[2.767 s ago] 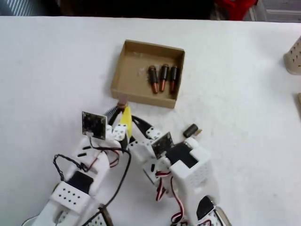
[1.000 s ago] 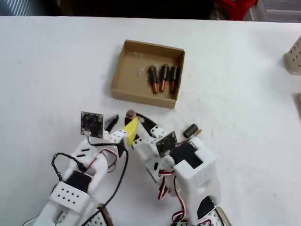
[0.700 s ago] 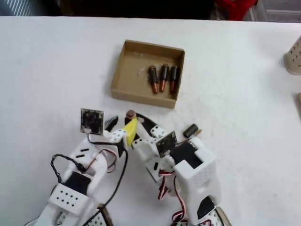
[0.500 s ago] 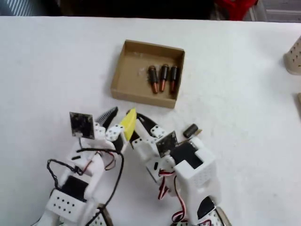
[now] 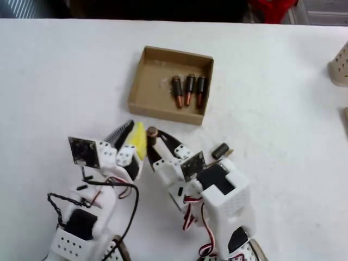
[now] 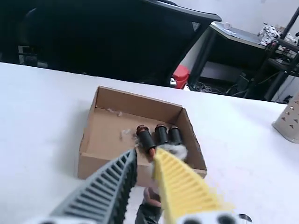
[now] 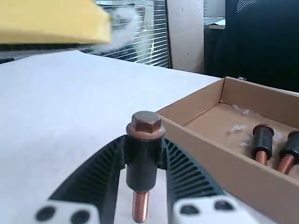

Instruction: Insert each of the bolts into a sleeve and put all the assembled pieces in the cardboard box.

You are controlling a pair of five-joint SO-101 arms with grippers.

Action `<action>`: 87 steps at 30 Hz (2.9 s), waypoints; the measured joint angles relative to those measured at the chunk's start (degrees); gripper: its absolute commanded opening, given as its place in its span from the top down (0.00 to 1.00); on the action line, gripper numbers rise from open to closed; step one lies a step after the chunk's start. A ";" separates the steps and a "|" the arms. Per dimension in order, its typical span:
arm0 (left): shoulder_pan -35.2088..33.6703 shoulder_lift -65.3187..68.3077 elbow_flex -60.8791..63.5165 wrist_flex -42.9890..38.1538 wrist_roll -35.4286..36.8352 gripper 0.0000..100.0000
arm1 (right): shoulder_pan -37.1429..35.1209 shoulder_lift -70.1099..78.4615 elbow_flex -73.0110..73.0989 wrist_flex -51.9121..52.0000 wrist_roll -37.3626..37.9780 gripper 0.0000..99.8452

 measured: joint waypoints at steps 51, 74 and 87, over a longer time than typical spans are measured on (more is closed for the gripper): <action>-27.60 0.00 0.00 39.65 -29.36 0.98 | 6.51 -37.54 8.70 40.35 0.00 0.98; -27.60 0.00 0.00 39.82 -29.71 0.97 | 16.00 -50.99 -31.47 126.33 -0.09 0.98; -27.60 0.00 0.00 39.82 -29.71 0.97 | 19.34 -18.64 -82.37 165.36 -0.09 0.98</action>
